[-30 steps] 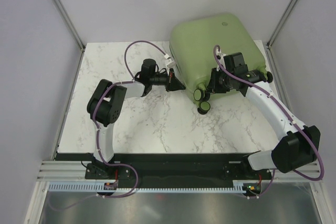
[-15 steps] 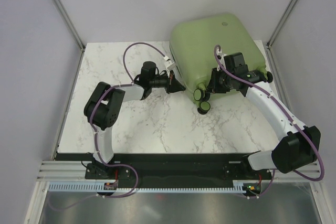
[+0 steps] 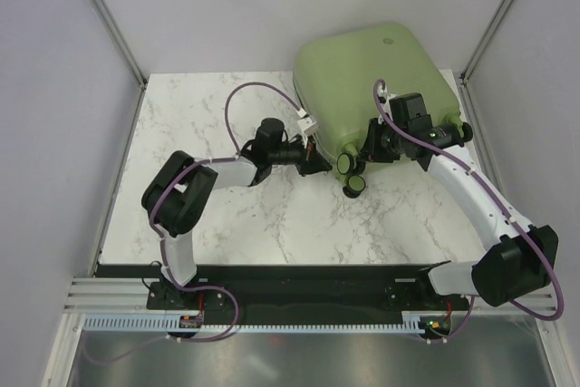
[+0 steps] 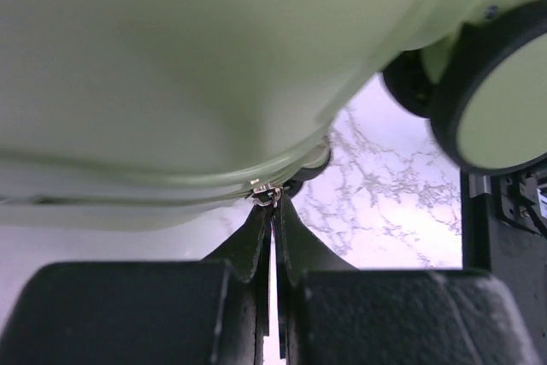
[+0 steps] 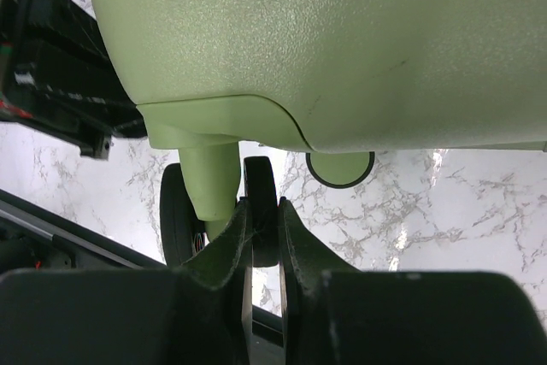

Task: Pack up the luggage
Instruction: Zip the luggage at the center of the board, then reset both arms

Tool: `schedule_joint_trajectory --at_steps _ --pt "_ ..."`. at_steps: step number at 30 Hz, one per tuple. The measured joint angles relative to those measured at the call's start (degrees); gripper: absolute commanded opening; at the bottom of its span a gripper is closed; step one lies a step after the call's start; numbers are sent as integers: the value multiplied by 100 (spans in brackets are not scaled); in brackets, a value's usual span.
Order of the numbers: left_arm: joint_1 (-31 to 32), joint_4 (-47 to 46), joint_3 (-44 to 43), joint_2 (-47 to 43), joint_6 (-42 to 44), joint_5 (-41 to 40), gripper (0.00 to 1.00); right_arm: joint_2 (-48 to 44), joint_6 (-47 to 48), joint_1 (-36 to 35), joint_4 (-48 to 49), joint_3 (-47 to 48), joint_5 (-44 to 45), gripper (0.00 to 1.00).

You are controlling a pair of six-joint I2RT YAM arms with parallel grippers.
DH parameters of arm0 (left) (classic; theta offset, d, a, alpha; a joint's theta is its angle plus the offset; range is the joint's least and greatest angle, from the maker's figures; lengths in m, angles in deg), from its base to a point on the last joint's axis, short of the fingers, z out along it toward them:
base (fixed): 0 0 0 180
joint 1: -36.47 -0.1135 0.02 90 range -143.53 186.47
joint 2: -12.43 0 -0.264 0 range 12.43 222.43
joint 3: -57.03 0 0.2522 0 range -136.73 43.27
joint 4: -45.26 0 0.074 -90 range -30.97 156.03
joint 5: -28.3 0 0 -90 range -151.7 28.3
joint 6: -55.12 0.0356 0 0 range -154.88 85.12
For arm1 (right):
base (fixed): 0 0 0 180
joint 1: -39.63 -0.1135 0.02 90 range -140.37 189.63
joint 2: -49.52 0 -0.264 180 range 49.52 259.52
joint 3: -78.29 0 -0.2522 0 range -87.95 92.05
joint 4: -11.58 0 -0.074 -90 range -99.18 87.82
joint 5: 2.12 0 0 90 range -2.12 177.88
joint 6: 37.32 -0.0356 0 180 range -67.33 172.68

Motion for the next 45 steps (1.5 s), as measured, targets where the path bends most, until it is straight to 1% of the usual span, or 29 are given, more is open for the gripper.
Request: schedule_joint_trajectory --at_steps 3,7,14,21,22,23,24,25,26,28,29,30,31,33,34,35,36,38,39,40,42,44,45 --pt "330 7 26 -28 -17 -140 2 -42 -17 -7 9 -35 31 0" --pt "643 -79 85 -76 -116 -612 2 -87 -22 -9 33 -85 42 0" --pt "817 -422 282 -120 -557 -1106 2 -284 -105 -48 238 -310 125 0" --pt "946 -439 284 -120 -872 -1309 2 -461 -118 -57 240 -439 275 0" --pt "955 -442 284 -120 -909 -1325 4 -470 -118 -57 243 -446 282 0" --pt "955 -442 284 -120 -951 -1342 10 -474 -118 -57 243 -448 284 0" --pt "960 -442 284 -120 -997 -1360 26 -474 -118 -57 243 -448 286 0" --pt "970 -435 284 -120 -1036 -1366 34 -474 -118 -57 243 -448 291 3" --pt "1008 -417 284 -127 -1108 -1329 46 -476 -118 -57 243 -448 297 6" --pt "1187 -146 282 -205 -1237 -1342 51 -474 -116 -68 240 -448 326 10" --pt "1296 37 295 -291 -1263 -1368 70 -474 -109 -76 236 -446 341 11" --pt "1373 166 317 -389 -1261 -1386 75 -474 -103 -83 234 -442 354 12" --pt "1462 313 378 -551 -1309 -1425 76 -474 -101 -87 225 -435 369 17" --pt "1561 560 544 -979 -1342 -1537 79 -476 -98 -101 199 -413 407 21" --pt "1569 664 638 -1217 -1340 -1617 80 -481 -96 -109 190 -407 428 26" --pt "1561 804 708 -1464 -1340 -1720 81 -485 -96 -120 181 -400 457 28" --pt "1537 955 745 -1672 -1340 -1821 81 -492 -96 -127 173 -389 503 33" --pt "1484 1344 761 -2057 -1335 -2076 82 -501 -92 -131 131 -358 612 39" --pt "1458 1585 761 -2214 -1335 -2229 82 -511 -76 -131 87 -343 684 42" --pt "1427 1851 761 -2361 -1335 -2376 82 -520 -63 -133 57 -332 748 49" --pt "1329 2389 763 -2597 -1340 -2664 83 -560 -46 -142 11 -326 887 56" --pt "1187 3016 774 -2848 -1397 -2970 85 -636 9 -149 -61 -326 1056 59" --pt "1093 3335 780 -2986 -1451 -3176 86 -684 33 -157 -101 -326 1130 66"
